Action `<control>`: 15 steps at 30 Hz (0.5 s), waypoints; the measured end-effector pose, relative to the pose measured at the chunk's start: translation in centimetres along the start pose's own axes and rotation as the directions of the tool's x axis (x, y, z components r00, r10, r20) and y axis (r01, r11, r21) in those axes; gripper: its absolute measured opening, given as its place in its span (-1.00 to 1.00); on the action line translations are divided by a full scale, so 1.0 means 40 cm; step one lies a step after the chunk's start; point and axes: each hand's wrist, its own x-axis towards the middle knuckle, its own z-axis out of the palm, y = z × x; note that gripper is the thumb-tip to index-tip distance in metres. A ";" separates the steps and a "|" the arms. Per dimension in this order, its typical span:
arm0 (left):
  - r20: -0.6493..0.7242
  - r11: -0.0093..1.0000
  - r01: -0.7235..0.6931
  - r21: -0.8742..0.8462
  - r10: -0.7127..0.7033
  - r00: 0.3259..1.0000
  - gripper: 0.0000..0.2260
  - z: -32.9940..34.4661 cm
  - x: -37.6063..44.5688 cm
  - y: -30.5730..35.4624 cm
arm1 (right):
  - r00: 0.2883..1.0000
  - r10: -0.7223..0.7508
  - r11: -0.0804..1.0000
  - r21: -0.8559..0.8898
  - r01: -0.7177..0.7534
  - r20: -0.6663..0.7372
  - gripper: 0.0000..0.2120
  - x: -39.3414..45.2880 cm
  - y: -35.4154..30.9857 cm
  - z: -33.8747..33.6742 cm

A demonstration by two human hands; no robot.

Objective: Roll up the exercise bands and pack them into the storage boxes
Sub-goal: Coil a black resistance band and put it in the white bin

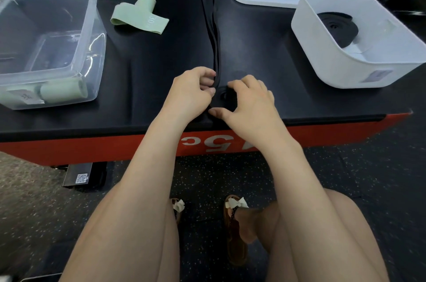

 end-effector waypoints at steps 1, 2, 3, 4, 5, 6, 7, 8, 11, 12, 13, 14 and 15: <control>-0.008 1.000 0.007 0.002 -0.007 1.000 -0.68 -0.002 0.000 0.001 | 1.000 -0.009 1.000 0.009 0.009 0.024 -0.38 0.001 0.003 -0.004; -0.018 1.000 0.014 0.008 -0.014 1.000 -0.69 -0.003 0.000 0.002 | 0.999 -0.020 1.000 0.021 0.020 0.046 -0.38 0.001 0.006 -0.007; -0.025 1.000 0.021 0.016 -0.021 0.999 -0.69 -0.004 0.000 0.001 | 0.997 -0.033 0.999 0.034 0.030 0.066 -0.38 0.002 0.009 -0.011; -0.026 0.999 0.029 0.025 -0.029 0.999 -0.68 -0.005 0.001 0.001 | 0.995 -0.045 0.998 0.049 0.041 0.084 -0.38 0.002 0.012 -0.015; -0.022 0.999 0.037 0.035 -0.037 0.999 -0.67 -0.006 0.001 0.001 | 0.993 -0.058 0.996 0.067 0.051 0.099 -0.38 0.002 0.015 -0.018; -0.015 0.998 0.046 0.044 -0.046 0.999 -0.65 -0.006 0.001 0.000 | 0.992 -0.068 0.994 0.091 0.058 0.111 -0.38 0.001 0.018 -0.021; -0.006 0.997 0.056 0.047 -0.056 0.998 -0.64 -0.007 0.001 -0.001 | 0.990 -0.074 0.991 0.121 0.059 0.121 -0.37 0.001 0.019 -0.024; 0.004 0.997 0.067 0.043 -0.067 0.998 -0.65 -0.009 0.002 -0.002 | 0.989 -0.080 0.987 0.152 0.061 0.127 -0.37 0.000 0.020 -0.028; 0.030 0.997 0.081 0.019 -0.081 0.996 -0.72 -0.016 0.003 -0.009 | 0.983 -0.116 0.972 0.219 0.083 0.142 -0.40 -0.002 0.021 -0.033; 0.036 0.997 0.074 0.018 -0.074 0.997 -0.74 -0.018 0.003 -0.011 | 0.980 -0.127 0.968 0.236 0.089 0.151 -0.40 -0.003 0.022 -0.034; 0.038 0.998 0.064 0.015 -0.065 0.997 -0.76 -0.019 0.004 -0.013 | 0.977 -0.136 0.963 0.254 0.092 0.162 -0.41 -0.004 0.024 -0.035; 0.038 0.998 0.056 0.007 -0.056 0.998 -0.78 -0.019 0.004 -0.015 | 0.974 -0.144 0.958 0.271 0.094 0.173 -0.41 -0.005 0.025 -0.038; 0.038 0.999 0.051 -0.004 -0.050 0.998 -0.79 -0.019 0.004 -0.016 | 0.971 -0.151 0.954 0.285 0.095 0.184 -0.41 -0.005 0.026 -0.040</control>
